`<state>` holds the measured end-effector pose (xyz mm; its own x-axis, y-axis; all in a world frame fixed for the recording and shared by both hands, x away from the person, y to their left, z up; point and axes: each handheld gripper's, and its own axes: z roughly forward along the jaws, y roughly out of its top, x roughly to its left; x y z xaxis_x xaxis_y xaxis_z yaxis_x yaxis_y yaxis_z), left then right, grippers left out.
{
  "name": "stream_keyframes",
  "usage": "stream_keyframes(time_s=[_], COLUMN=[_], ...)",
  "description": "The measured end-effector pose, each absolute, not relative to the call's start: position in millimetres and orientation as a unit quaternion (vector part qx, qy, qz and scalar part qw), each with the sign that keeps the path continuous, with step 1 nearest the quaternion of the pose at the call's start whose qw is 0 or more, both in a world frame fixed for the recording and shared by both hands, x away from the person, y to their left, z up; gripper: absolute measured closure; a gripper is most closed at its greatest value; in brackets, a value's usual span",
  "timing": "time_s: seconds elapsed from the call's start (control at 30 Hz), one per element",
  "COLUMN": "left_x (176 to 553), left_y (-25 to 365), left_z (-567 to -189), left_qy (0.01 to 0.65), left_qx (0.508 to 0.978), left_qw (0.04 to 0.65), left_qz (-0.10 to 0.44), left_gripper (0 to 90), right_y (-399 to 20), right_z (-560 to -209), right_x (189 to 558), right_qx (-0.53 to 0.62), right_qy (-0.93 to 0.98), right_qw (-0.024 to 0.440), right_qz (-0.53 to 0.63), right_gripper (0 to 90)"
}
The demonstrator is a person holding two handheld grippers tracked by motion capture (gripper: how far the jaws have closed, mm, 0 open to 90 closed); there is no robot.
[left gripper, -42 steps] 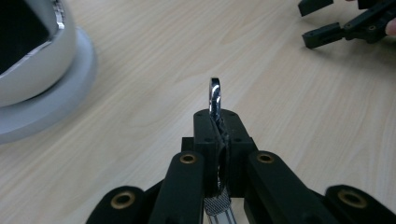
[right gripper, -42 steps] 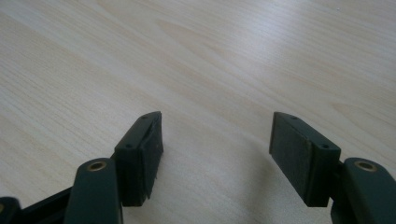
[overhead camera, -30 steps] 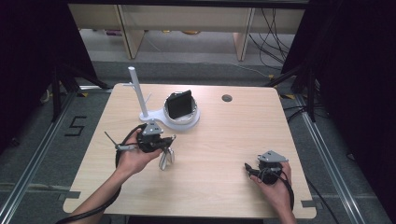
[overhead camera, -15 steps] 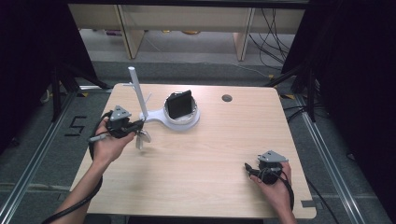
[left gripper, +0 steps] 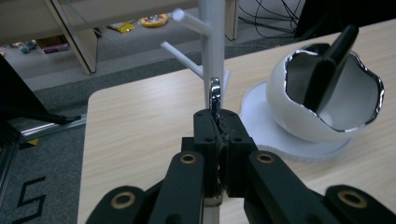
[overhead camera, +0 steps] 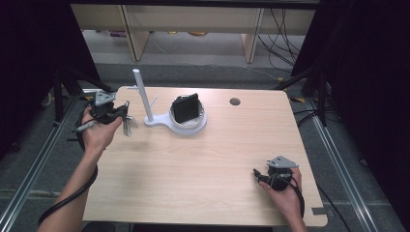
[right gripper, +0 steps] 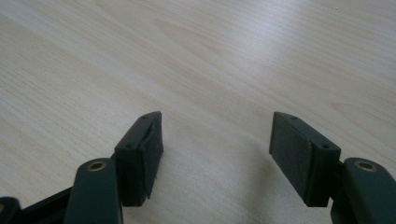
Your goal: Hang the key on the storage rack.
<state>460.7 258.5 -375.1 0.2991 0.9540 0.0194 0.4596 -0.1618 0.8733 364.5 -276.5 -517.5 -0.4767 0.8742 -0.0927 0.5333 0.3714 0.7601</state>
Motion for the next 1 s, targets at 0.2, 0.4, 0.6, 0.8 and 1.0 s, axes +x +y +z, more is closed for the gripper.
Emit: stream_keyframes(time_s=[0.2,0.4,0.6,0.8,1.0], left_x=[468.7,476.3,485.9,488.9,489.0], left_y=[263.2,266.9,259.5,246.5,244.1], left_z=[-366.2,-359.6,-353.7,-351.5,-350.3], left_qy=[0.509,0.520,0.518,0.507,0.505], left_qx=[0.684,0.669,0.670,0.674,0.673], left_qw=[0.417,0.414,0.397,0.374,0.376], left_qz=[0.315,0.332,0.353,0.386,0.388], left_gripper=[86.7,86.7,86.7,86.7,86.6], right_y=[-276.5,-276.1,-276.5,-278.0,-276.1], right_z=[-517.6,-517.3,-517.5,-516.8,-517.3], right_x=[364.5,364.0,364.6,365.5,364.0], right_qx=[0.446,0.450,0.446,0.439,0.450], right_qy=[0.789,0.788,0.789,0.794,0.788], right_qw=[0.251,0.248,0.250,0.251,0.247], right_qz=[0.340,0.340,0.340,0.338,0.341], right_gripper=[36.0,35.9,35.9,35.9,35.8])
